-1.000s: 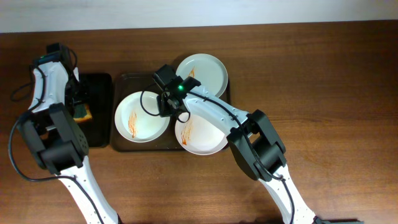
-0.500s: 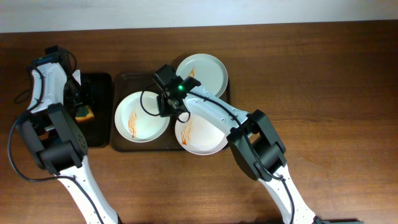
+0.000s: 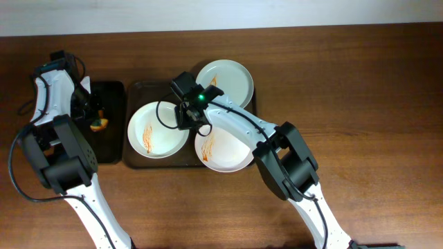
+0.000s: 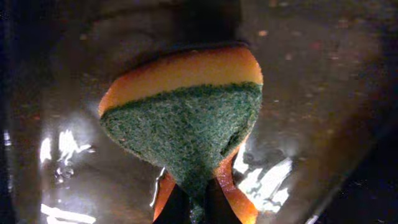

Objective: Clean dirty plates on tray and stack at the side
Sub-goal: 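Scrub the left plate with the sponge in the left gripper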

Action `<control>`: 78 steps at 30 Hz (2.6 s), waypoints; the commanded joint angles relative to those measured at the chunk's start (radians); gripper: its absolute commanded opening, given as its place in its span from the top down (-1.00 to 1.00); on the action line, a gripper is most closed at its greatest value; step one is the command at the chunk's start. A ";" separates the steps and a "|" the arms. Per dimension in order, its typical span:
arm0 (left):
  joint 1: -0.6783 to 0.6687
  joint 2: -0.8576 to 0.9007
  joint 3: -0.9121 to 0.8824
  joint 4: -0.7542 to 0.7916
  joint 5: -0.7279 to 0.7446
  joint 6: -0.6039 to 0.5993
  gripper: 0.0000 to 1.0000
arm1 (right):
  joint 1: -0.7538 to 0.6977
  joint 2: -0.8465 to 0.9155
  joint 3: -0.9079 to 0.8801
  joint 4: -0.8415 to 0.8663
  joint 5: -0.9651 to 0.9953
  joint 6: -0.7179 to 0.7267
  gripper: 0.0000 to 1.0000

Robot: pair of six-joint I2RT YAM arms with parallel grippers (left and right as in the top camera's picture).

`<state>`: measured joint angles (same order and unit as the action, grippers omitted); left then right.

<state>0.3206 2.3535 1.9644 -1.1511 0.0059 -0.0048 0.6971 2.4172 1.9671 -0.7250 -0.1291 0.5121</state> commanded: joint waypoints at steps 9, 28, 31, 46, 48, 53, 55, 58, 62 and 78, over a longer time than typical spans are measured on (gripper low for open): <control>-0.065 -0.123 0.121 -0.147 0.321 0.164 0.98 | -0.090 0.030 0.000 0.004 -0.100 -0.014 0.92; -0.269 -0.123 -0.280 0.044 0.165 -0.063 0.98 | -0.090 0.030 0.000 0.033 -0.101 -0.013 0.92; -0.283 -0.123 -0.298 -0.012 0.215 -0.052 0.98 | -0.090 0.030 0.000 0.030 -0.100 -0.013 0.92; -0.311 -0.123 -0.298 0.175 -0.017 -0.236 0.98 | -0.090 0.030 0.000 0.026 -0.100 -0.013 0.92; -0.311 -0.123 -0.298 0.159 -0.128 -0.313 0.98 | -0.090 0.030 0.000 0.026 -0.100 -0.013 0.92; -0.311 -0.123 -0.279 0.018 0.014 -0.214 0.98 | -0.090 0.030 0.000 0.026 -0.100 -0.013 0.92; -0.311 -0.123 -0.274 -0.005 0.205 -0.080 0.98 | -0.090 0.030 0.000 0.023 -0.100 -0.013 0.92; -0.311 -0.123 -0.274 0.005 0.482 0.095 0.98 | -0.090 0.030 0.000 0.019 -0.100 -0.013 0.92; -0.311 -0.123 -0.274 0.163 0.446 0.039 0.98 | -0.090 0.030 0.000 0.019 -0.100 -0.013 0.92; -0.311 -0.123 -0.275 -0.097 0.206 -0.031 0.98 | -0.090 0.030 0.000 0.019 -0.100 -0.013 0.92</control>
<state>0.0059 2.2166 1.6974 -1.1854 0.1635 -0.1501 0.6113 2.4252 1.9671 -0.7029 -0.2420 0.4931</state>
